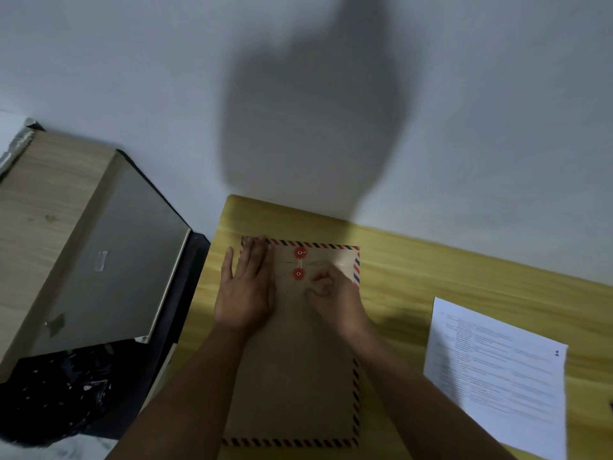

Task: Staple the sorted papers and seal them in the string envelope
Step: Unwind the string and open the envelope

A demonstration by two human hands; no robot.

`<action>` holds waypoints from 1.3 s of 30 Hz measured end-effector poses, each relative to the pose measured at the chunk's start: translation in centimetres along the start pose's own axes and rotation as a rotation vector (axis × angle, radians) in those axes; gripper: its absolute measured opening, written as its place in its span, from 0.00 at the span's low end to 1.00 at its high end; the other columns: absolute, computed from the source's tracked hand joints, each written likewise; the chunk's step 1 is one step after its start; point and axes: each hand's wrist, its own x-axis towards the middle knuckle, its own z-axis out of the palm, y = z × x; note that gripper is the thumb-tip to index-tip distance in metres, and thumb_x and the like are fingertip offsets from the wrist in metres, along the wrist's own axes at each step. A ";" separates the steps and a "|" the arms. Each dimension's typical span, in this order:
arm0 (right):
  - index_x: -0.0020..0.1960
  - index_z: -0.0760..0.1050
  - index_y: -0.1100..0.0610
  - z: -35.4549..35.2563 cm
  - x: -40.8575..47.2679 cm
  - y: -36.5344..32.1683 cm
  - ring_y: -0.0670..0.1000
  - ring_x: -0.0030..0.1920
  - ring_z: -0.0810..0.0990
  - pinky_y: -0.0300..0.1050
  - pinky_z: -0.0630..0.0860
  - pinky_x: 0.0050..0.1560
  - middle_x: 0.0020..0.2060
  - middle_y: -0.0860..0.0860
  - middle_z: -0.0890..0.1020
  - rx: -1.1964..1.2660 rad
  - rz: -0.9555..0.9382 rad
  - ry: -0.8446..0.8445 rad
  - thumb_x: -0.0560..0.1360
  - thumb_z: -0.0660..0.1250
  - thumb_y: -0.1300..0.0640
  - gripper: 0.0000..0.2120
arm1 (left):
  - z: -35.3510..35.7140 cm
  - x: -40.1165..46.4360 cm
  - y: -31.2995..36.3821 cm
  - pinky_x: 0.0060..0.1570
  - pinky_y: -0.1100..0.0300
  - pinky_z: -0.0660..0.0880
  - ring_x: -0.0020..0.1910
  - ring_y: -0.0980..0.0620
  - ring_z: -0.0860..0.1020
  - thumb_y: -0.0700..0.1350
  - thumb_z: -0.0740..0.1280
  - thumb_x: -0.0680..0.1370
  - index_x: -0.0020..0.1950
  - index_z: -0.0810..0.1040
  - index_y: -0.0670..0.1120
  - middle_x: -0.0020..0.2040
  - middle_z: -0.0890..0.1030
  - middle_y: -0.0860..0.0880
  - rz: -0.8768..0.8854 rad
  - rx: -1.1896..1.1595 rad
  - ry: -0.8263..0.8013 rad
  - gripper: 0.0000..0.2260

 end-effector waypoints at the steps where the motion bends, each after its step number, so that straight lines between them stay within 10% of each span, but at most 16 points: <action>1: 0.49 0.77 0.43 -1.1 0.0 0.4 0.36 0.43 0.79 0.27 0.72 0.39 0.46 0.41 0.82 -0.071 0.009 -0.031 0.72 0.73 0.57 0.11 | 0.0 0.0 0.0 0.83 0.35 0.49 0.86 0.43 0.54 0.50 0.57 0.82 0.85 0.61 0.44 0.86 0.58 0.44 0.002 -0.007 0.011 0.30; 7: 0.48 0.86 0.53 -6.3 2.4 -1.0 0.50 0.43 0.82 0.41 0.76 0.43 0.47 0.48 0.85 -0.629 -0.114 -0.120 0.79 0.69 0.53 0.07 | -0.3 0.0 0.3 0.82 0.35 0.51 0.86 0.43 0.56 0.50 0.56 0.83 0.84 0.63 0.45 0.85 0.60 0.44 -0.004 -0.026 0.054 0.29; 15: 0.47 0.87 0.56 -2.9 6.3 -8.1 0.51 0.42 0.82 0.48 0.77 0.45 0.42 0.53 0.86 -0.651 -0.428 -0.623 0.79 0.67 0.51 0.12 | -0.1 0.1 0.5 0.82 0.36 0.51 0.86 0.43 0.56 0.50 0.57 0.84 0.83 0.65 0.46 0.85 0.61 0.44 -0.003 -0.005 0.075 0.27; 18: 0.43 0.85 0.57 0.2 7.5 -9.6 0.48 0.33 0.78 0.50 0.78 0.37 0.36 0.55 0.84 -0.288 -0.404 -0.461 0.78 0.68 0.53 0.11 | 0.1 0.0 0.5 0.82 0.35 0.53 0.86 0.42 0.56 0.50 0.58 0.84 0.79 0.71 0.45 0.83 0.66 0.43 -0.002 0.006 0.080 0.24; 23: 0.51 0.87 0.58 0.2 9.3 -8.1 0.51 0.49 0.86 0.49 0.80 0.54 0.47 0.53 0.89 -0.087 -0.352 0.145 0.79 0.69 0.57 0.09 | 0.3 0.0 0.3 0.82 0.36 0.52 0.86 0.45 0.53 0.52 0.54 0.85 0.85 0.61 0.46 0.86 0.59 0.44 0.001 0.025 0.086 0.28; 32: 0.42 0.78 0.53 -5.3 9.2 -4.5 0.58 0.39 0.81 0.47 0.77 0.41 0.36 0.53 0.82 -0.831 -0.499 -0.078 0.82 0.59 0.52 0.14 | 0.9 0.0 0.1 0.83 0.37 0.51 0.86 0.46 0.53 0.53 0.53 0.85 0.85 0.60 0.47 0.86 0.59 0.45 0.001 0.030 0.101 0.28; 39: 0.30 0.74 0.62 -5.5 9.7 -5.4 0.48 0.33 0.75 0.42 0.72 0.36 0.35 0.62 0.81 0.103 -0.185 0.062 0.74 0.64 0.60 0.14 | 0.8 -0.1 0.1 0.83 0.37 0.50 0.86 0.46 0.52 0.53 0.54 0.85 0.85 0.60 0.47 0.86 0.58 0.45 0.002 0.025 0.107 0.28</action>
